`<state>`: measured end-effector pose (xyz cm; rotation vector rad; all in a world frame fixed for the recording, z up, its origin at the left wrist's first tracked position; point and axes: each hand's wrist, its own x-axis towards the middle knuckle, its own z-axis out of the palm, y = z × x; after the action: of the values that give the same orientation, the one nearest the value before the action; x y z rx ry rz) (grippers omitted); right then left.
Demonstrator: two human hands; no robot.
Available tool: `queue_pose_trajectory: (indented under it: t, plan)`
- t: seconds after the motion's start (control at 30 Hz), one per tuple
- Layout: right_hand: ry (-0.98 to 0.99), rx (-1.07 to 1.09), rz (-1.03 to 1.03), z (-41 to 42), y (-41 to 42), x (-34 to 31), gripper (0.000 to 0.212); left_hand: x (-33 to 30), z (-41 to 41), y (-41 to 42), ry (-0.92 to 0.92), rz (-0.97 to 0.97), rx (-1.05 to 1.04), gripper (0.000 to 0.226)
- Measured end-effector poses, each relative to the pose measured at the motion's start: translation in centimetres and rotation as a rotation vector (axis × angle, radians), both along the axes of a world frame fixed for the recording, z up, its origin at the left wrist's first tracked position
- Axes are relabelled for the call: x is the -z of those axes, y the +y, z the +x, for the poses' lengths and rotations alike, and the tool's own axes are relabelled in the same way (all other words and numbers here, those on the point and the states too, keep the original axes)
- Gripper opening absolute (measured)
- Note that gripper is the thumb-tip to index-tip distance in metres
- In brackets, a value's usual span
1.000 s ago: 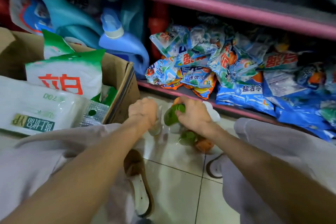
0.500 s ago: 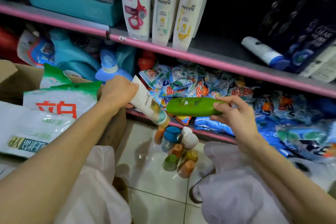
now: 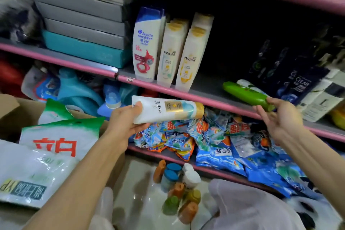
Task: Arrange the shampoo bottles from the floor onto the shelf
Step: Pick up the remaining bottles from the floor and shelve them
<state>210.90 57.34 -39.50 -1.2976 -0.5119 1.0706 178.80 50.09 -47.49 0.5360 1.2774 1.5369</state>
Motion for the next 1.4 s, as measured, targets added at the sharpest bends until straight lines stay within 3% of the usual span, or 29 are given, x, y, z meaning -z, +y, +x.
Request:
queue_pose_trajectory:
  t: [0.2,0.37,0.47,0.53,0.63,0.7,0.77,0.9,1.0,1.07,1.1,1.17,1.27,1.4]
  plan:
    - [0.152,-0.002,-0.109,-0.1,0.8,0.6,0.008,-0.4,0.2,0.0,-0.043,0.08,0.077,0.015]
    - [0.098,-0.125,0.006,-2.7,-1.8,0.8,0.063,-0.9,1.1,0.0,-0.029,0.136,0.154,0.019]
    - [-0.032,-0.223,0.077,-5.5,-4.4,1.7,0.072,-1.1,1.7,-0.1,0.005,0.159,0.169,0.02]
    - [-0.39,-0.375,0.134,-6.6,-5.3,2.2,0.055,-1.2,1.9,-0.2,0.026,0.175,0.2,0.021]
    - [-1.229,-0.74,0.283,-6.7,-5.3,1.8,0.047,-1.4,1.9,-0.3,0.114,0.204,0.276,0.021]
    - [-1.501,-0.963,0.293,-6.9,-5.1,1.1,0.048,-1.4,2.0,-0.4,0.178,0.231,0.314,0.022]
    - [-1.416,-1.11,0.211,-7.5,-5.5,1.0,0.046,-1.5,2.2,-0.5,0.236,0.252,0.342,0.025]
    - [-1.337,-1.092,0.164,-8.4,-6.1,2.9,0.048,-1.7,2.8,-0.5,0.273,0.25,0.324,0.027]
    - [-1.028,-0.995,0.108,-8.5,-6.0,3.4,0.041,-2.0,3.1,-0.6,0.201,0.271,0.273,0.018]
    - [-0.715,-0.912,0.077,-8.7,-5.9,3.3,0.039,-1.9,3.5,-0.7,0.22,0.292,0.31,0.05]
    - [-0.595,-0.882,0.066,-8.9,-5.8,3.1,0.04,-1.6,3.7,-0.8,0.304,0.305,0.345,0.073]
    - [-0.466,-0.843,0.068,-9.2,-5.7,2.6,0.041,-1.3,4.7,-1.3,0.55,0.34,0.456,0.098]
    - [-0.372,-0.821,0.105,-9.4,-5.8,2.0,0.04,-0.8,6.5,-2.2,0.723,0.389,0.615,0.11]
    - [-0.365,-0.8,0.123,-9.7,-5.8,1.9,0.039,-0.7,7.5,-2.5,0.847,0.431,0.581,0.115]
